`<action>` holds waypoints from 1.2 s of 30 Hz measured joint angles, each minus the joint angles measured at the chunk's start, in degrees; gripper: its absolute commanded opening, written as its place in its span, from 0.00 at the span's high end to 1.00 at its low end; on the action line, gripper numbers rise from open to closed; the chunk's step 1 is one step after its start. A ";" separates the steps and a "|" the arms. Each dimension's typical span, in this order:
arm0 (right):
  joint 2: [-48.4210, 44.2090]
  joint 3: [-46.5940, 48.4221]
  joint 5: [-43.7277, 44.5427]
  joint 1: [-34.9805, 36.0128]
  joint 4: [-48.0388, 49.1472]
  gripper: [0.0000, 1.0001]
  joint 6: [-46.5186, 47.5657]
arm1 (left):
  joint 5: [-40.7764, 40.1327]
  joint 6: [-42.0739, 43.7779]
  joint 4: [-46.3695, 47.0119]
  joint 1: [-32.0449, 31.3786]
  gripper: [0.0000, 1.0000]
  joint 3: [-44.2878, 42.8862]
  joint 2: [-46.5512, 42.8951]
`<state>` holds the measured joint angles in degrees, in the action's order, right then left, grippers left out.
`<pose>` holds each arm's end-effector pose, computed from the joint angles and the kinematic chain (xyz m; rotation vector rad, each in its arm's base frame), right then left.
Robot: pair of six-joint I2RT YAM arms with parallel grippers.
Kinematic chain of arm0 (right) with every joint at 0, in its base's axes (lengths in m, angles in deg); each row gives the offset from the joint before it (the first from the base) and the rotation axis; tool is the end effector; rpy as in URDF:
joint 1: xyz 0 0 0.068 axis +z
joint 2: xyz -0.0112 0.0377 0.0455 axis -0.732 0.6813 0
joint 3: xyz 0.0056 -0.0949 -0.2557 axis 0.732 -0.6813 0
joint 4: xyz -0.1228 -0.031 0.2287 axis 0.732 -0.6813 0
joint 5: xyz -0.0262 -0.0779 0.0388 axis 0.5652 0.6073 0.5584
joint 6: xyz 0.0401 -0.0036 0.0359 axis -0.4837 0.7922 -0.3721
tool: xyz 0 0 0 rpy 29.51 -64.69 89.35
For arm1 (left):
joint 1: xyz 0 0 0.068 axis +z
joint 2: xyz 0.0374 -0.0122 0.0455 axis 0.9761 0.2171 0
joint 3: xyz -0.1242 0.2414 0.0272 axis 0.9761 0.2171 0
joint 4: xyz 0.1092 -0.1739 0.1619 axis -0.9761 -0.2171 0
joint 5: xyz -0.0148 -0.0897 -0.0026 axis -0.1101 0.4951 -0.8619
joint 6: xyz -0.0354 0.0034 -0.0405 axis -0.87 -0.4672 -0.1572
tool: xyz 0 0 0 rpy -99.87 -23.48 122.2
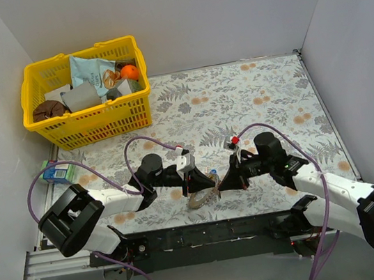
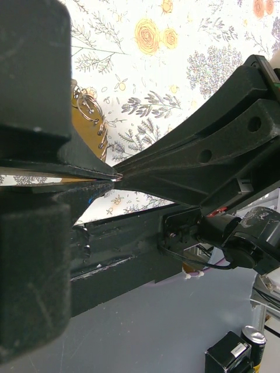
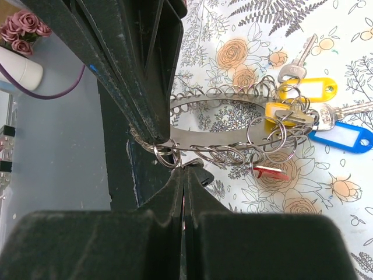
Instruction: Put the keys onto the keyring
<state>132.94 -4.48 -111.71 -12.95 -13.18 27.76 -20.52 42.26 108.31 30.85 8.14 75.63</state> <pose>0.1488 0.1329 0.1954 -0.9512 1.9110 1.3480 0.1576 -0.2072 0.1900 0.8793 1.8341 -1.8192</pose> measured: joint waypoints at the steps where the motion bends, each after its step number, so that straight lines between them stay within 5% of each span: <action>1: -0.20 0.00 0.11 -0.02 -0.15 0.86 0.11 | 0.00 0.02 0.00 0.00 1.00 0.00 0.00; 6: -4.39 -0.02 1.73 -0.02 -3.39 0.50 1.46 | 0.00 0.04 0.55 0.00 1.00 0.00 -0.02; 11: -9.99 -0.02 2.58 0.00 -3.80 0.39 1.92 | 0.00 0.11 0.66 0.00 1.00 0.00 -0.44; 22: -9.31 0.00 1.86 -0.02 -2.23 0.44 1.33 | 0.02 0.09 0.66 0.00 1.00 0.00 -0.74; 29: -8.57 0.00 1.42 -0.02 1.14 0.57 -0.94 | 0.02 0.09 0.66 0.00 1.00 0.00 -0.74; 36: -5.42 -0.02 -0.20 -0.02 5.31 0.81 -4.02 | 0.07 -0.07 0.66 0.00 1.00 -0.02 -0.74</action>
<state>127.52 -4.50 -111.91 -12.97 -7.87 23.74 -20.46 42.20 108.97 30.85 8.12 74.89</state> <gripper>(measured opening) 0.264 0.016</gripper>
